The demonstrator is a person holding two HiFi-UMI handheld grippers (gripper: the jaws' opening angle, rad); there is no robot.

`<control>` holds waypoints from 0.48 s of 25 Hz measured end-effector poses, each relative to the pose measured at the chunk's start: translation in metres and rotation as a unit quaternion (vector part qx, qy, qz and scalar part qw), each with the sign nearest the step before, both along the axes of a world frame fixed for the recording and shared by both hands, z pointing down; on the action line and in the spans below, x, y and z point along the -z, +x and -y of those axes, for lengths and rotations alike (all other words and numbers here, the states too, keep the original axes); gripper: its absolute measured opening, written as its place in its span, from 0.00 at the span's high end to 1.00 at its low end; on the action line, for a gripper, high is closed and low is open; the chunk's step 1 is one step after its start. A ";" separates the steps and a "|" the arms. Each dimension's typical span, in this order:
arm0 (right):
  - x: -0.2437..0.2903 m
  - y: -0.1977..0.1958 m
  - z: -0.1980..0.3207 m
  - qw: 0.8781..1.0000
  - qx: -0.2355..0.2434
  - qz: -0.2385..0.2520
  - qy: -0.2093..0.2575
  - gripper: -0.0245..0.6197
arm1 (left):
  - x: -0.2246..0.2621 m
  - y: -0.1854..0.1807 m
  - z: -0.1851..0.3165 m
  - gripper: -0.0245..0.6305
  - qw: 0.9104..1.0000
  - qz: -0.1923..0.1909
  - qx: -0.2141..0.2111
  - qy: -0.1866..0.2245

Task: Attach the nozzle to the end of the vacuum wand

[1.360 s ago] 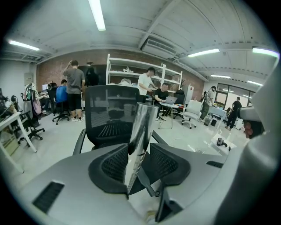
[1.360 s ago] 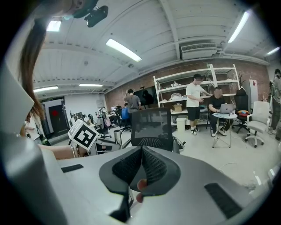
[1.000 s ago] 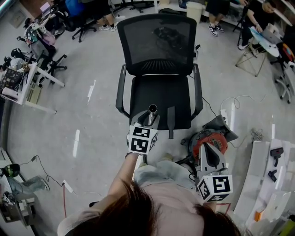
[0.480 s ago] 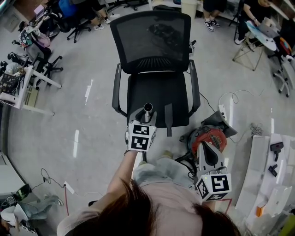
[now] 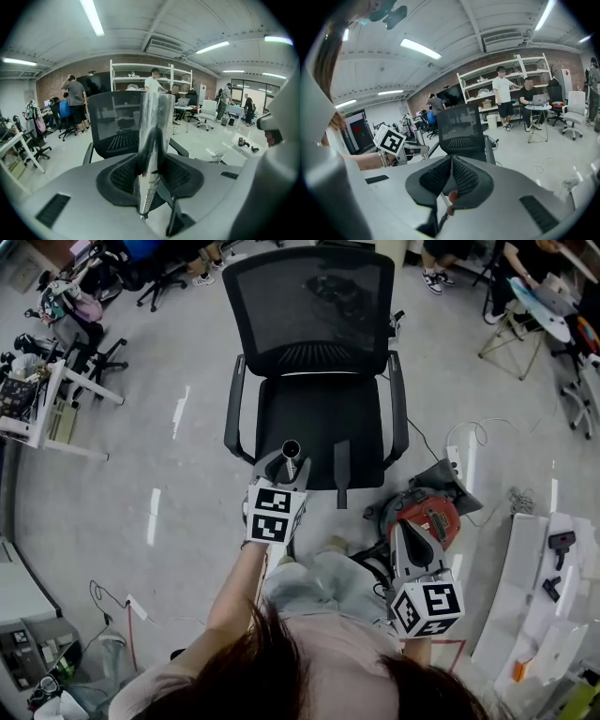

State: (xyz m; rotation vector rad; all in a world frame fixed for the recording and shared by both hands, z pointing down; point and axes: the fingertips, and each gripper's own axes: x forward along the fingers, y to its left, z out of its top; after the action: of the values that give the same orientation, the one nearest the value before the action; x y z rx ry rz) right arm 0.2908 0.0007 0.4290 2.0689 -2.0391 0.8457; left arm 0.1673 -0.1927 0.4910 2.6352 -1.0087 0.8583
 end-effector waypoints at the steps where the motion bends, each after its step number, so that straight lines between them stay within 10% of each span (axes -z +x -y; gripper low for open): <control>1: -0.003 0.000 0.001 1.000 0.001 0.005 -0.002 0.92 | 0.000 -0.001 0.000 0.73 1.000 0.000 0.001 0.000; 12: -0.060 -0.002 0.015 0.997 0.041 0.064 -0.032 0.92 | 0.000 -0.012 0.004 0.73 1.000 -0.001 0.010 0.003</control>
State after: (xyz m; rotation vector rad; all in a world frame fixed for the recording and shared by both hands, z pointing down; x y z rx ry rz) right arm 0.2891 -0.0141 0.4886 1.9304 -2.1132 1.0404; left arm 0.1554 -0.1971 0.4911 2.6259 -1.0353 0.8498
